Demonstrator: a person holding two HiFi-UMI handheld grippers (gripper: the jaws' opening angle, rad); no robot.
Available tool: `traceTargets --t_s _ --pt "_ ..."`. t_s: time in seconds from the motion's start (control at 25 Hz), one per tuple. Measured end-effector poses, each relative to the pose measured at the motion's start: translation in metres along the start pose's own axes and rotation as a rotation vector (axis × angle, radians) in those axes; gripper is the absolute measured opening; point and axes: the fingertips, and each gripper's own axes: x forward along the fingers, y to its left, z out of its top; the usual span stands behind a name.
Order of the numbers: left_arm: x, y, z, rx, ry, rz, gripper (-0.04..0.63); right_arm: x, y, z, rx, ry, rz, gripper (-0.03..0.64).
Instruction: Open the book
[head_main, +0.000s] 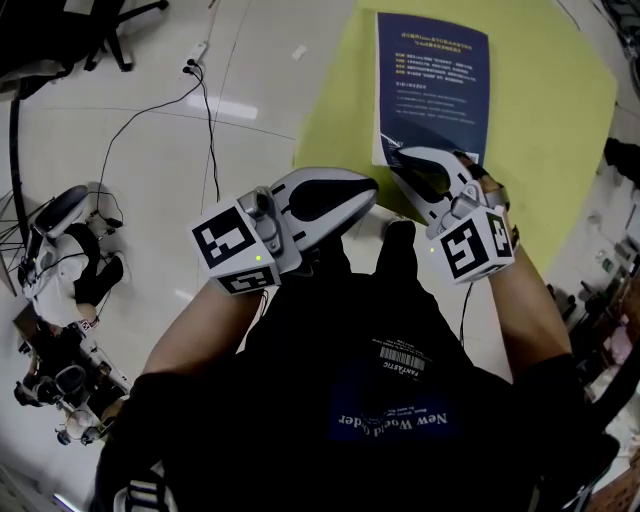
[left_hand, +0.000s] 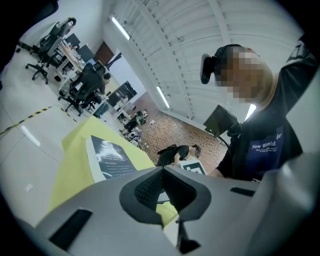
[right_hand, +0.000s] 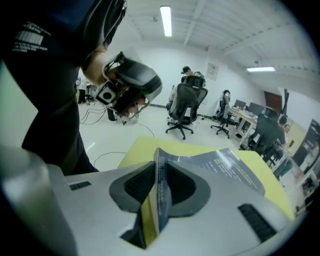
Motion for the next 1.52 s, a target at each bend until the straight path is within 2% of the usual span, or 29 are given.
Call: traceTargets --t_s 0.12,0.2,0.36,0.44,0.68,0.84,1.0,1.16,1.32,1.44,1.52 --pt "-0.003 -0.003 -0.001 -0.003 0.001 -0.002 0.006 -0.012 -0.006 0.010 0.091 -0.072 -0.018 0.058" --pt "-0.003 -0.005 -0.002 -0.003 0.006 -0.006 0.006 -0.026 -0.015 0.018 0.174 -0.155 -0.049 0.054" --pt "-0.004 -0.009 -0.002 -0.005 0.013 -0.008 0.006 -0.066 -0.039 0.028 0.489 -0.346 -0.153 0.049" --pt "-0.008 -0.007 -0.003 -0.010 0.017 -0.011 0.006 -0.085 -0.046 0.023 0.601 -0.414 -0.202 0.048" --pt "0.000 -0.017 -0.004 -0.013 0.041 -0.030 0.006 -0.143 -0.062 -0.020 0.980 -0.612 -0.332 0.046" --pt "0.012 -0.023 -0.004 -0.011 0.055 -0.042 0.006 -0.175 -0.071 -0.050 1.157 -0.756 -0.381 0.046" --pt "0.020 -0.027 -0.008 -0.011 0.066 -0.054 0.006 -0.202 -0.079 -0.094 1.313 -0.862 -0.468 0.046" --pt "0.027 -0.030 -0.011 -0.020 0.076 -0.061 0.006 -0.225 -0.082 -0.147 1.456 -0.914 -0.585 0.044" --pt "0.034 -0.033 -0.014 -0.024 0.084 -0.070 0.006 -0.235 -0.084 -0.189 1.550 -0.904 -0.682 0.043" --pt "0.040 -0.034 -0.015 -0.027 0.087 -0.075 0.006 -0.231 -0.087 -0.211 1.584 -0.831 -0.739 0.046" --pt "0.043 -0.032 -0.015 -0.029 0.091 -0.078 0.006 -0.225 -0.088 -0.225 1.602 -0.720 -0.783 0.059"
